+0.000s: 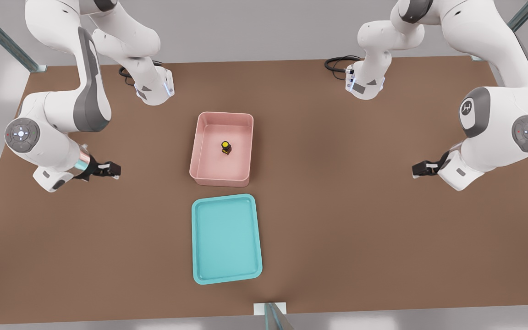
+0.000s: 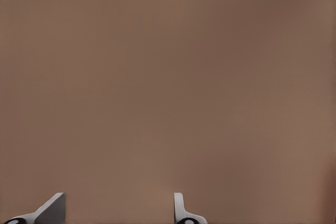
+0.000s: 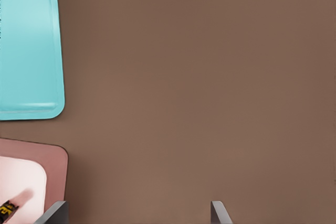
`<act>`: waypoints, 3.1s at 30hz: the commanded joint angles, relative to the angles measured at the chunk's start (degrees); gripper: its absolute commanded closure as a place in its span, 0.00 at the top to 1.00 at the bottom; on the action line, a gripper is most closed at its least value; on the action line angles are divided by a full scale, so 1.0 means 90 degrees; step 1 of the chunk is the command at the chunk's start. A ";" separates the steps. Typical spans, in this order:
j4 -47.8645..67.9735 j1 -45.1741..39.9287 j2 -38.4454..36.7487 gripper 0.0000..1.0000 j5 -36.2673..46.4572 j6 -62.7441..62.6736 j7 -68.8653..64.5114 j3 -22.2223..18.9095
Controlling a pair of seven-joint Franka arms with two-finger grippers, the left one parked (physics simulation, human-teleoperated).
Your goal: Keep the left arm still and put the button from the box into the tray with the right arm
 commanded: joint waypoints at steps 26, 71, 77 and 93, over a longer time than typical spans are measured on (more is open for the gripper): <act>-0.3786 0.3413 0.0189 1.00 0.0942 0.4730 0.7991 0.0646; -0.4724 0.4067 0.0756 0.52 0.0942 0.5911 0.8538 0.0578; -0.4724 0.4067 0.0746 0.54 0.0942 0.5912 0.8616 0.0578; -0.3494 0.4057 -0.0250 0.44 0.0757 0.4164 0.8665 0.0177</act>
